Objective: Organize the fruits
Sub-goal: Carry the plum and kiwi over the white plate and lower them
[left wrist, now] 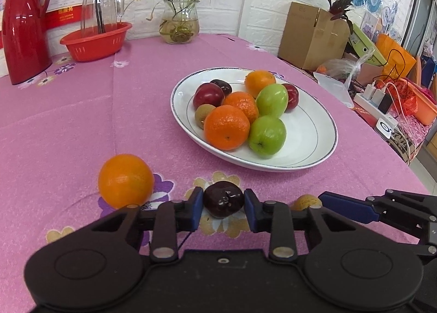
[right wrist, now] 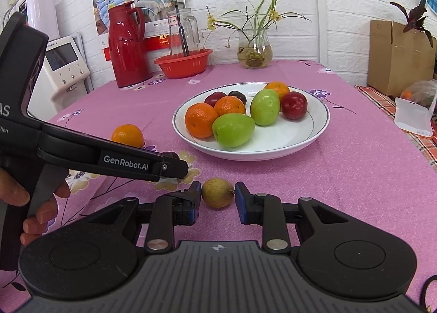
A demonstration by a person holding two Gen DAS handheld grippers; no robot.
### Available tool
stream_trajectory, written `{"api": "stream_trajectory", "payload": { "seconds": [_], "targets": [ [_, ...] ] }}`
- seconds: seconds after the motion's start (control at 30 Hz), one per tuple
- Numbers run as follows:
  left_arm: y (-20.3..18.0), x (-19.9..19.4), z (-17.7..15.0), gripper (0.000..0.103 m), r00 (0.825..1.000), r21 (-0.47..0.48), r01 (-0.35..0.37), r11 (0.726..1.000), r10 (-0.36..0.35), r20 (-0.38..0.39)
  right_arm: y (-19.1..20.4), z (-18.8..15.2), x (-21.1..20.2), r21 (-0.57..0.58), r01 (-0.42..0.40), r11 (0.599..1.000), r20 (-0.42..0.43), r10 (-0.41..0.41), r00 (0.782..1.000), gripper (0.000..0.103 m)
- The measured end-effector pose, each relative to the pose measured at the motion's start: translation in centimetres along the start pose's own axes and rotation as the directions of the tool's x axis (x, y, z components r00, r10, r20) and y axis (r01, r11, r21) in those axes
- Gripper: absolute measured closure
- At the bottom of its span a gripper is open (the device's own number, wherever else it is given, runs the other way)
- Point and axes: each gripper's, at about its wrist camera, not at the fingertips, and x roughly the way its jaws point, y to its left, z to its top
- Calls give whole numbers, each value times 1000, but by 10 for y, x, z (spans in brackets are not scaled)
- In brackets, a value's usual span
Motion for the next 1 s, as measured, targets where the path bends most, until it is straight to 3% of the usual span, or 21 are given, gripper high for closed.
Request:
{"api": "stream_trajectory", "payload": {
  "seconds": [0.33,0.57,0.77,1.0],
  "targets": [
    [-4,-22,1,0,999,-13,36,999,-36,36,0,3,-13,-8,9,1000,30,-9,1000,57],
    [-26,-45,14,0,988,-1,114,994,-113,104,-12,17,-23,-26,63,998,96,-60,994,57],
    [-43,-34,31,0,982,8,150,989,-149,112,-33,34,-23,-51,128,990,152,-119,981,57],
    [-48,-15,55,0,975,-39,201,979,-196,108,-44,42,-4,-139,185,973,153,-164,975,57]
  ]
}}
